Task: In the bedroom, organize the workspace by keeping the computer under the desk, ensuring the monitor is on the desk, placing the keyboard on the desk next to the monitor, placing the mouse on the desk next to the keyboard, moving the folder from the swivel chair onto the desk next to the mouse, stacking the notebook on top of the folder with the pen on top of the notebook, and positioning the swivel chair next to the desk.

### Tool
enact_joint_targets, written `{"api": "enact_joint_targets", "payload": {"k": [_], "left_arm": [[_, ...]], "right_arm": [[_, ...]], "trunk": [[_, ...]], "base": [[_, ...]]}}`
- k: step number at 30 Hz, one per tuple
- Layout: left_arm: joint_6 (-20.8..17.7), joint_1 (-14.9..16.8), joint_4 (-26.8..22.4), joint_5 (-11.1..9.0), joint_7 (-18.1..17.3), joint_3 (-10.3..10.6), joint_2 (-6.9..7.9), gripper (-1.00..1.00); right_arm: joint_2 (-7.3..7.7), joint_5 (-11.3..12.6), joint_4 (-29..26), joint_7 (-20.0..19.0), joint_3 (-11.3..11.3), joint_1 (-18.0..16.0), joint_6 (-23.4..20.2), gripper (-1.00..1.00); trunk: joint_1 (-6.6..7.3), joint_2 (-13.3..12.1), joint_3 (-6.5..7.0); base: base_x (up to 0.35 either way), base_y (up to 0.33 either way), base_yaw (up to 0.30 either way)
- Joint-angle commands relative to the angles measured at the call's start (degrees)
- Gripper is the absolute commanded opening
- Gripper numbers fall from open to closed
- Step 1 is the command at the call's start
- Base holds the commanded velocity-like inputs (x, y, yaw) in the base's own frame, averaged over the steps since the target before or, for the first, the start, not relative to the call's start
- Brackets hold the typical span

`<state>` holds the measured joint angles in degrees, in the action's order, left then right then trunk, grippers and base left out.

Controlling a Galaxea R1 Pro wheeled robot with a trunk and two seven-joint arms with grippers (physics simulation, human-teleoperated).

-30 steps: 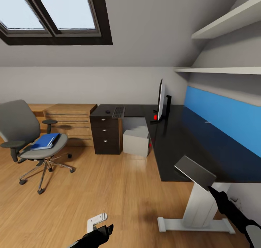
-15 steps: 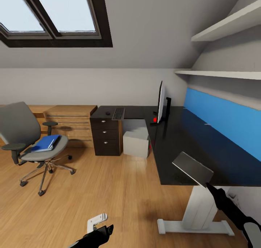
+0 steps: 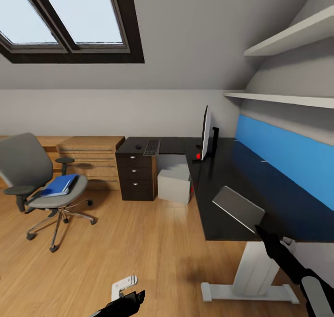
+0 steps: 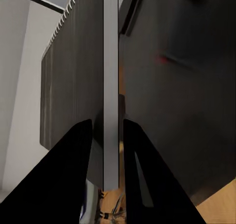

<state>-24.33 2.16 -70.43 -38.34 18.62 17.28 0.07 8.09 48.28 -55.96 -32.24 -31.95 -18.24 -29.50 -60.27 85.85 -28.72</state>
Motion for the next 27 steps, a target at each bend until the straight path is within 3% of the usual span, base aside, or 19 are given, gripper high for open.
{"api": "enact_joint_targets", "payload": {"k": [1,4,10,15,17,18,19,24,25,27], "left_arm": [[-0.1,0.0,-0.1,-0.6,0.5,0.1,0.01,1.00],[-0.1,0.0,-0.1,-0.6,0.5,0.1,0.01,1.00],[-0.1,0.0,0.0,-0.6,0.5,0.1,0.01,1.00],[-0.1,0.0,0.4,-0.6,0.5,0.1,0.01,1.00],[-0.1,0.0,0.8,-0.6,0.5,0.2,0.01,1.00],[-0.1,0.0,1.1,-0.6,0.5,0.3,0.01,1.00],[-0.1,0.0,1.1,-0.6,0.4,0.3,0.01,1.00],[-0.1,0.0,1.2,-0.6,0.4,0.3,-0.04,1.00],[-0.1,0.0,1.3,-0.6,0.4,0.2,-0.07,1.00],[-0.1,0.0,1.3,-0.6,0.4,0.2,-0.07,1.00]], "right_arm": [[-0.08,0.2,0.0,-0.1,0.0,0.0,-0.4,-1.00],[-0.81,-0.9,-0.1,-0.1,1.1,0.0,-0.2,-1.00],[-2.71,-4.1,-0.3,-0.2,2.5,0.0,0.0,-1.00],[-5.23,-7.5,-0.3,-0.3,3.1,0.0,0.1,-1.00],[-6.20,-9.3,-0.4,-0.3,3.2,0.0,0.2,-1.00],[-8.34,-13.3,-1.2,-0.3,3.2,0.0,0.6,-1.00],[-9.08,-14.6,-1.6,-0.3,3.2,0.0,1.0,-1.00],[-10.78,-18.6,-2.2,-0.3,3.2,0.0,1.8,-1.00],[-11.74,-21.0,-2.3,-0.3,3.2,-0.1,2.1,-1.00],[-11.89,-21.5,-2.3,-0.3,3.2,0.0,2.1,-1.00]], "trunk": [[0.23,-0.4,0.14],[0.89,-1.6,0.77],[0.89,-1.6,1.01],[0.89,-1.6,1.23],[0.89,-1.6,1.32],[0.89,-1.6,1.36],[0.89,-1.6,1.40],[0.89,-1.6,1.51],[0.89,-1.6,1.51],[0.89,-1.6,1.52]], "base": [[0.000,0.000,0.086],[0.000,0.000,0.151],[0.000,0.000,0.218],[0.000,0.000,0.237],[0.000,0.000,0.241],[0.000,0.000,0.244],[0.000,0.000,0.243],[0.062,0.047,0.226],[0.205,0.188,0.063],[0.216,0.199,0.036]]}}
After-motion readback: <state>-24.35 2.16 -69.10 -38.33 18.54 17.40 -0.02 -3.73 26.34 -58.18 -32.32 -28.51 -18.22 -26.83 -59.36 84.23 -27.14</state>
